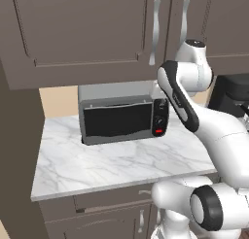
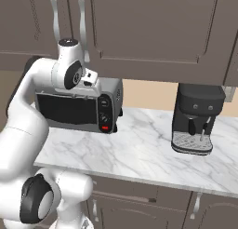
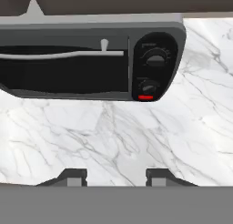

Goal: Navigate to the dishwasher.

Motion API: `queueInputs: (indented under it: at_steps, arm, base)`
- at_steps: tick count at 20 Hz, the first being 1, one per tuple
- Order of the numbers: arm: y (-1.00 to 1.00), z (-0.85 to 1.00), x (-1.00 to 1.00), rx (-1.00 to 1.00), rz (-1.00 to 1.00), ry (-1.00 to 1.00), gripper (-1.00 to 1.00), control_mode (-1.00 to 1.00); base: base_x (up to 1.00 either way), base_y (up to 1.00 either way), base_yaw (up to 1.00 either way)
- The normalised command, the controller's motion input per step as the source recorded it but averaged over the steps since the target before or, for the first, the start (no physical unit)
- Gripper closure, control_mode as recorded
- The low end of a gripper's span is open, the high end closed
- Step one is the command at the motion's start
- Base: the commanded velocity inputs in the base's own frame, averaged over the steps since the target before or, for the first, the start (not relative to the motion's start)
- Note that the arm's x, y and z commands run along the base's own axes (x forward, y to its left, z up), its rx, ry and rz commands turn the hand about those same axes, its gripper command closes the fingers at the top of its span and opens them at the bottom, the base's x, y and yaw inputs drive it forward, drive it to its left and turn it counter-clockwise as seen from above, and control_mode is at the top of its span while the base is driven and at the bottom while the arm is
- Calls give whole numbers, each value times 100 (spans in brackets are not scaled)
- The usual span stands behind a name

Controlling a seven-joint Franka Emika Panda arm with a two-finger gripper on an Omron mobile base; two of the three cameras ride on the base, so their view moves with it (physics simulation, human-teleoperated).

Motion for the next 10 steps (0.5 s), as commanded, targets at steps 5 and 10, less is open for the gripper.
queueInputs:
  at_steps: [5,10]
  arm:
    - [0,0,-26,0,0,1,-100,-100]
    - [0,0,-86,0,0,0,-100,-100]
  base:
    - [0,0,0]
    - [0,0,0]
